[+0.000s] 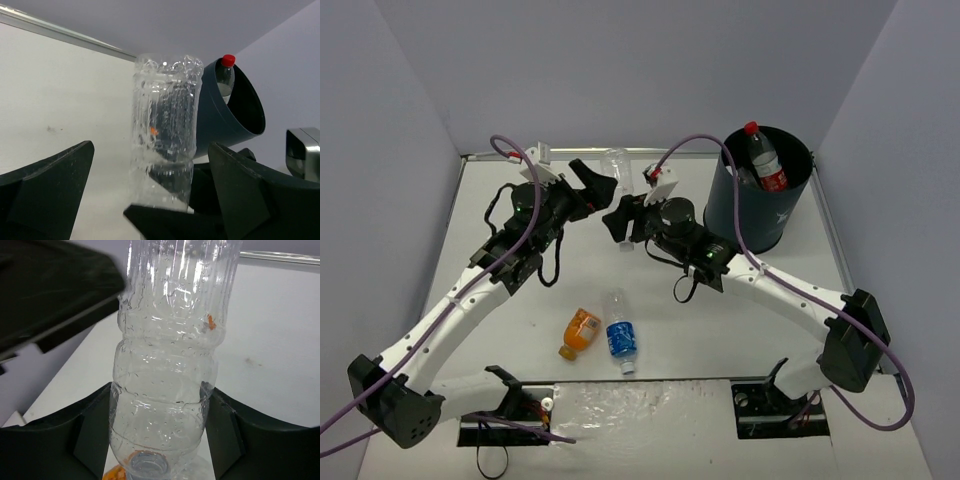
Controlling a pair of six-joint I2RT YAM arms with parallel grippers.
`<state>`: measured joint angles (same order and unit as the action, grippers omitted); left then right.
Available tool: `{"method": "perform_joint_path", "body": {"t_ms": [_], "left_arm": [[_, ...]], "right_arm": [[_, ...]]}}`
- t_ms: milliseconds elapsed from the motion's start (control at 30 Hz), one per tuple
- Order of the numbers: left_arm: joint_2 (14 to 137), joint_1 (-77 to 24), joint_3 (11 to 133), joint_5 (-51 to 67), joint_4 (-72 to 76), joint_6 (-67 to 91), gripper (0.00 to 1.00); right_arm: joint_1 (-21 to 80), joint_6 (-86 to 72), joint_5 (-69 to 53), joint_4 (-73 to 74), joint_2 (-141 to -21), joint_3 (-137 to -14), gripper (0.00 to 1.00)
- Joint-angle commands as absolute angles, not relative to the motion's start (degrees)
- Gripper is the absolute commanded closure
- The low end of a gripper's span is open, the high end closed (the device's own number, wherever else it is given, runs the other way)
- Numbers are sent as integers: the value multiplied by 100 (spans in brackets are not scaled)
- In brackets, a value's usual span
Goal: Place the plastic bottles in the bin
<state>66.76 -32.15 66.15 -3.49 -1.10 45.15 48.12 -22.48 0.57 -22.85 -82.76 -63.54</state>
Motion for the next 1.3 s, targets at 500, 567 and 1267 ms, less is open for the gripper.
{"method": "perform_joint_path", "body": {"t_ms": [500,567,1267], "left_arm": [[5502,-3208,5755,-174,-1614,3359,3],[5548,-3219,5640,59,-1615,3285,3],[5736,-4525,5084,-372,-2497,3852,3]], "right_arm": [[73,1133,-1383,-2851,-8200,-7597,67],[-16,1356,-1494,-3090,-8441,-7589,66],[-281,1429,-1306,-2979,-7843,-7259,0]]}}
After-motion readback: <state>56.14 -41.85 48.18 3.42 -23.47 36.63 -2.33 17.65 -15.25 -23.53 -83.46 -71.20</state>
